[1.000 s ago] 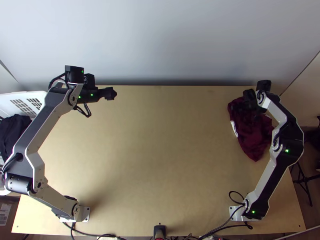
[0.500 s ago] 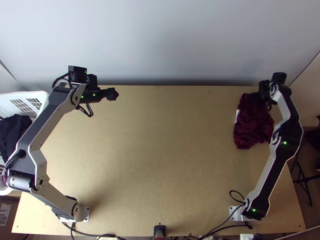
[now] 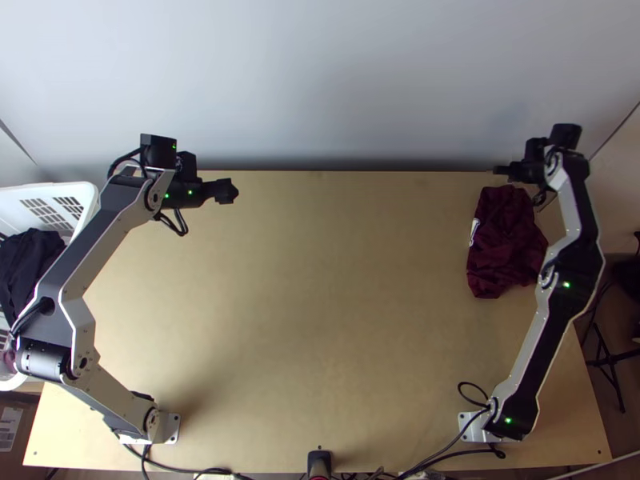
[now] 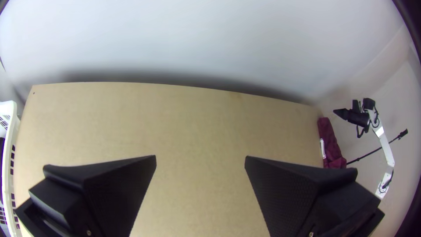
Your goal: Fold the t-shirt
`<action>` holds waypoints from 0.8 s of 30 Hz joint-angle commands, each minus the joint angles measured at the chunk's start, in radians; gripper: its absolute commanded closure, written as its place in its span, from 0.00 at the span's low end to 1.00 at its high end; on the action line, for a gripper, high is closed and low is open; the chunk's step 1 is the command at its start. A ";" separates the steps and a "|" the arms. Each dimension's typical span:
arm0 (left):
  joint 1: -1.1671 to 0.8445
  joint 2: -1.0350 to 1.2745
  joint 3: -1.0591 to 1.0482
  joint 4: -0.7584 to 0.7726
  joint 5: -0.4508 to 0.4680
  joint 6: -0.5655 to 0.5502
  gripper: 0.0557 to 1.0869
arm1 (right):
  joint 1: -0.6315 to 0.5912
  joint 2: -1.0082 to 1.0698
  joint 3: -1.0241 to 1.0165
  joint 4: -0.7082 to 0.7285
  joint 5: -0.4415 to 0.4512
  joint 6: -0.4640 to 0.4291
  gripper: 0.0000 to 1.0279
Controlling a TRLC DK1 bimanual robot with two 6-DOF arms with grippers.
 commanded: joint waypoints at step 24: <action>-0.021 -0.034 -0.054 0.013 0.008 -0.031 0.04 | -0.128 -0.777 -1.133 -0.049 -0.086 -0.311 0.97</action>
